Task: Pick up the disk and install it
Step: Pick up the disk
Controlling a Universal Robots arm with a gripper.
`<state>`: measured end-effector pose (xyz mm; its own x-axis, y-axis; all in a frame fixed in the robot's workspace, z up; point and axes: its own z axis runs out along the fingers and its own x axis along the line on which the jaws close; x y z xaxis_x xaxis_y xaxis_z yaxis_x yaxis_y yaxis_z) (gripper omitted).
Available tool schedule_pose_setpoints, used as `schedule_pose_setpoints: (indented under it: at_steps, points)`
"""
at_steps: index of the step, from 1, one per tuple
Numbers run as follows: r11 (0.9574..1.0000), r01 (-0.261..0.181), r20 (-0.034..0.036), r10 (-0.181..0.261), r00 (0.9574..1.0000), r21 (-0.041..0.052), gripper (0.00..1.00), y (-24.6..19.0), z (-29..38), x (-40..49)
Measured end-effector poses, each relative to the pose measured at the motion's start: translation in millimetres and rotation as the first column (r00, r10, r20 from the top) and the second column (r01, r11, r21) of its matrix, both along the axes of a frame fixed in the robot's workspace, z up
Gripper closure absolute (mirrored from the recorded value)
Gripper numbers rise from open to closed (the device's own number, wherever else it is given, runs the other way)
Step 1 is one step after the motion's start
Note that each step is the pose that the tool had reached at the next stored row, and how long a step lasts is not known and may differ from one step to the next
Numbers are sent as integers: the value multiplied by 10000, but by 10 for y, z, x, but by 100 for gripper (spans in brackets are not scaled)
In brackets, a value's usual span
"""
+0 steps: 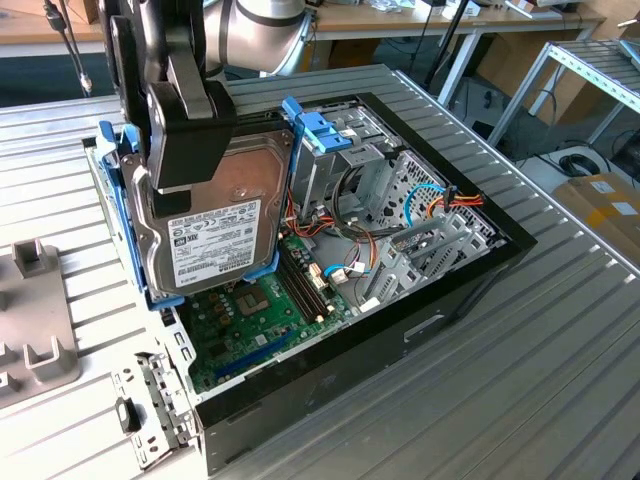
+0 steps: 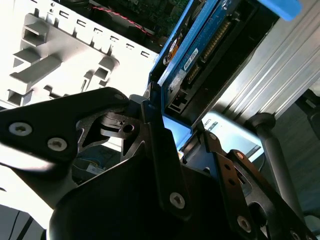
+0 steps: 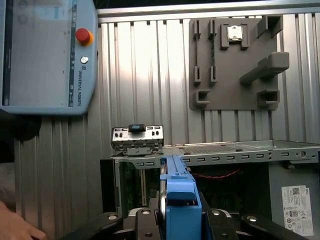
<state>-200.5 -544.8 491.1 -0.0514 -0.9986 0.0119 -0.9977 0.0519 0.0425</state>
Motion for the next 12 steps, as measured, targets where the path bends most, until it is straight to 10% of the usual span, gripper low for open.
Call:
schedule_pose_setpoints:
  at_steps: [12]
  points:
    - [10000,-3,0,3,10000,0,63,-31,-1,71]
